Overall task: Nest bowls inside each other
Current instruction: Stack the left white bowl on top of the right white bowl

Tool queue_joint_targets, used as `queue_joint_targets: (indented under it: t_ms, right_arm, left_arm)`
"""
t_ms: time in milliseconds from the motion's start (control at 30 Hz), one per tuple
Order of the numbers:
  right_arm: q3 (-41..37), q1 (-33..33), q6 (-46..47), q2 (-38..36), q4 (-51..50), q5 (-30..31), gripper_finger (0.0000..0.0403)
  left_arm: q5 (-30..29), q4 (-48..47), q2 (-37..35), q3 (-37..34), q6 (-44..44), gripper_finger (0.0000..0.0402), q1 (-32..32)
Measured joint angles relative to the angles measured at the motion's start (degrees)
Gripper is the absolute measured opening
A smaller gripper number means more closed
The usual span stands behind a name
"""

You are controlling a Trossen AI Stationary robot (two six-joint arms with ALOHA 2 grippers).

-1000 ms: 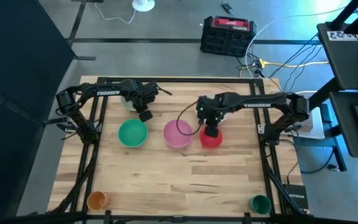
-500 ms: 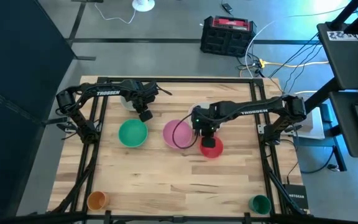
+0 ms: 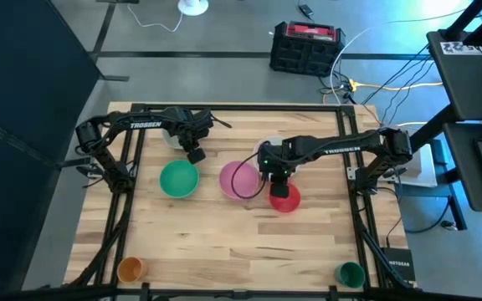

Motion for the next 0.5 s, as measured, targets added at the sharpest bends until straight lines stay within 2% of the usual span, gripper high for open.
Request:
queue_joint_targets:
  t_ms: [500]
  right_arm:
    - [1.45, -0.04, 0.82, -0.70, 0.65, 1.92, 0.0133]
  left_arm:
    - [-0.02, -0.04, 0.00, -0.02, 0.38, 0.0001, 0.00]
